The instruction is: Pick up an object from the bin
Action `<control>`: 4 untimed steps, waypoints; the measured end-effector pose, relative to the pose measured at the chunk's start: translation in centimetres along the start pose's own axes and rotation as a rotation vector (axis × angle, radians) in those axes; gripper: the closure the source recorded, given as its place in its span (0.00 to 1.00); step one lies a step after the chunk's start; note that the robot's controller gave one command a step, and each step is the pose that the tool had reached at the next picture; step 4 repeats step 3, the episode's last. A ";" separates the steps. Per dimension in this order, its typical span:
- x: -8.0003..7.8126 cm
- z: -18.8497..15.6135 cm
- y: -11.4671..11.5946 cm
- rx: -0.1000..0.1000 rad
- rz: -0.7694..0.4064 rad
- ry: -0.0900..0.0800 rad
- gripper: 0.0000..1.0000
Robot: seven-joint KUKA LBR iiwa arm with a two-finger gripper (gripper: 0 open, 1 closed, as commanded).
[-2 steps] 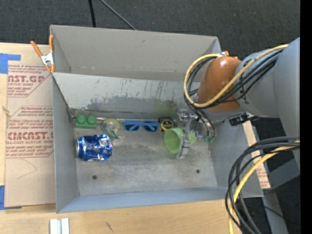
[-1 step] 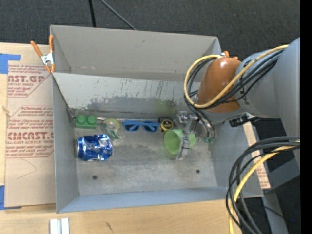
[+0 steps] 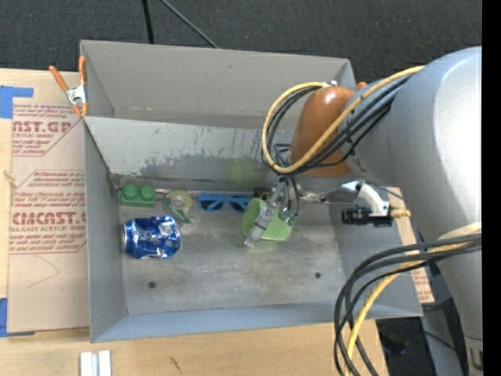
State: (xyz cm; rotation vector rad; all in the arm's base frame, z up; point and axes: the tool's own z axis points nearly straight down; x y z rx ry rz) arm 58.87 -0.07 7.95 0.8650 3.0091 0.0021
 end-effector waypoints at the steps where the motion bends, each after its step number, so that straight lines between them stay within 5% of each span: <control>1: 0.6 0.1 -0.7 -0.011 0.028 -0.014 1.00; 2: 3.7 -7.2 -2.8 0.001 0.060 0.005 1.00; 3: 2.7 -33.2 -1.3 -0.002 0.061 0.000 1.00; 4: 2.7 -33.2 -1.3 -0.002 0.061 0.000 1.00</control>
Offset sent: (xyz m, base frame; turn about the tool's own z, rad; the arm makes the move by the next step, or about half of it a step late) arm -0.0170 -0.0040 -0.0095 0.0283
